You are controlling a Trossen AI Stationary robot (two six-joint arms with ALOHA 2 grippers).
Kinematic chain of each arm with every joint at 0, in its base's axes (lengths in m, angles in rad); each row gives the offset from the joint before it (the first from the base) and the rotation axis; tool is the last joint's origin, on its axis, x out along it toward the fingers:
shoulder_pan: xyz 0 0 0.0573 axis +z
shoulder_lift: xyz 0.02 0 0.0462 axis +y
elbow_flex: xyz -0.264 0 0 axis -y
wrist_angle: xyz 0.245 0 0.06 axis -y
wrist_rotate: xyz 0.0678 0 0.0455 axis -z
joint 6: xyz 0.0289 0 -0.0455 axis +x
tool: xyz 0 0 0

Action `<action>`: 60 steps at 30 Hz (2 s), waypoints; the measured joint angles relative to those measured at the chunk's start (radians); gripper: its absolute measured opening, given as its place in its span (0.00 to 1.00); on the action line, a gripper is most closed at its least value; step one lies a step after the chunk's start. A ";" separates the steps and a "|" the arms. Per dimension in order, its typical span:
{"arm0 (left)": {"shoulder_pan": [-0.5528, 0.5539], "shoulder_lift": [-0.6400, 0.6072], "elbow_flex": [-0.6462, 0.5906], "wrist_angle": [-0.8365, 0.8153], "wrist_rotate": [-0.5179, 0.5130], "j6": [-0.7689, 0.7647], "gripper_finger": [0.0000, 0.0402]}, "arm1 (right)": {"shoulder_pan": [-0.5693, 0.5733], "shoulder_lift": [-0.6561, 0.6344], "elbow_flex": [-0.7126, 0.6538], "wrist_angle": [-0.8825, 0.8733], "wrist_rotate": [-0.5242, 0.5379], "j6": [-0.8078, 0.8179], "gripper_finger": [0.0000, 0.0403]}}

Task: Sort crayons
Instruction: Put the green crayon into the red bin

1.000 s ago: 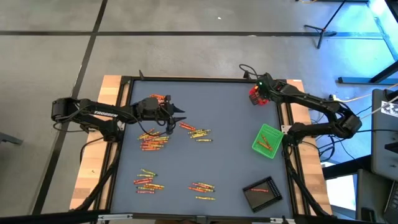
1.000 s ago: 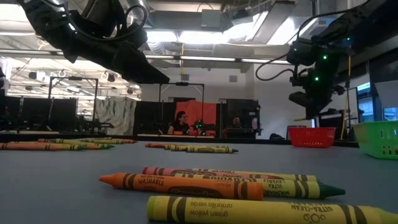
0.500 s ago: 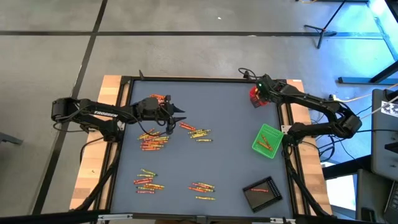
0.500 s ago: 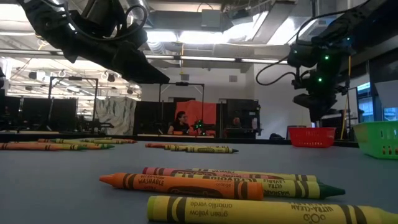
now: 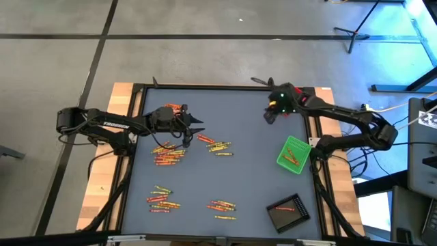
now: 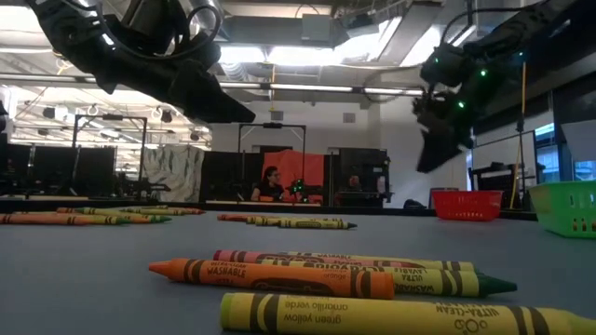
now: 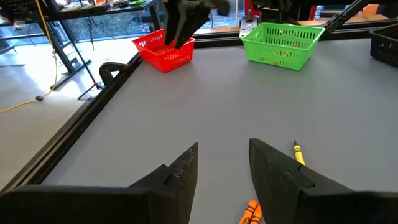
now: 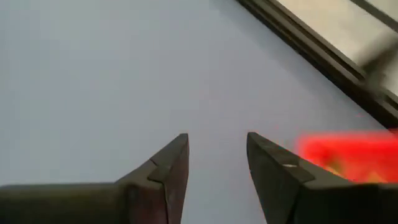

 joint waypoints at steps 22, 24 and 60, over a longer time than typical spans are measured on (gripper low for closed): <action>0.000 0.000 0.000 0.001 0.000 0.000 0.32 | 0.435 0.094 0.001 0.427 -0.030 0.029 0.40; 0.000 0.000 0.000 0.001 0.000 0.000 0.32 | 0.459 0.135 0.001 0.473 -0.037 0.028 0.40; 0.000 0.000 0.000 0.002 0.000 0.008 0.32 | 0.648 0.548 0.000 0.784 -0.037 -0.044 0.40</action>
